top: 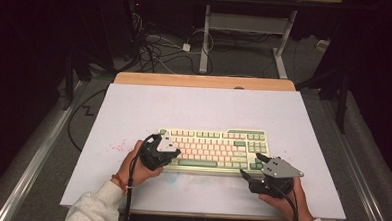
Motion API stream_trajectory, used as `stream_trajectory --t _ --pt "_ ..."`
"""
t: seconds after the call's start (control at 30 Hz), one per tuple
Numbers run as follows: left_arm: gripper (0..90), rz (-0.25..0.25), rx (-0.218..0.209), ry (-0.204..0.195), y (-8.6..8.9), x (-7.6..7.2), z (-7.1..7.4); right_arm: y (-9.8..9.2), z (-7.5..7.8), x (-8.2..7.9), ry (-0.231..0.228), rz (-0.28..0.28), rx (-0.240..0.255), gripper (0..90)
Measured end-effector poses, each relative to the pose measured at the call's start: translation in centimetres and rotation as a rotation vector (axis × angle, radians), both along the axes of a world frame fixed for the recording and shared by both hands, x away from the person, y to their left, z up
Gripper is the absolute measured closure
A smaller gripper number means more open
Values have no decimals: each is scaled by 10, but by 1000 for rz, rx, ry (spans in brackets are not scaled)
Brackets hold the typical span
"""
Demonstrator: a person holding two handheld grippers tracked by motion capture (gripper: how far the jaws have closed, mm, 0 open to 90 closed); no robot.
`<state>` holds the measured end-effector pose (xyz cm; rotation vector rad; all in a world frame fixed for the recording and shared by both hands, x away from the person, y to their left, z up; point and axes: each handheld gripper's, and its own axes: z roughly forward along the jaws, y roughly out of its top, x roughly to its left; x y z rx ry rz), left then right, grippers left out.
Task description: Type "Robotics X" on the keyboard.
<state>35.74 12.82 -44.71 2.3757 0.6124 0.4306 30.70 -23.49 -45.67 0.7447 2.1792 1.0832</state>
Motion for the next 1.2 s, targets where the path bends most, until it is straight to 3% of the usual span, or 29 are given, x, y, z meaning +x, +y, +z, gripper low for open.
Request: stream_trajectory --t 0.23,0.63,0.9,1.2 --pt "861 24 -15 -2 14 0 1 1 0 0 4 4 0 267" --pt "866 34 -48 2 13 8 5 1 -1 0 8 6 -2 267" --pt "866 12 -36 14 0 18 3 2 -2 0 14 9 -9 267" --pt "865 9 -15 33 -2 27 -2 3 -3 1 20 10 -9 267"
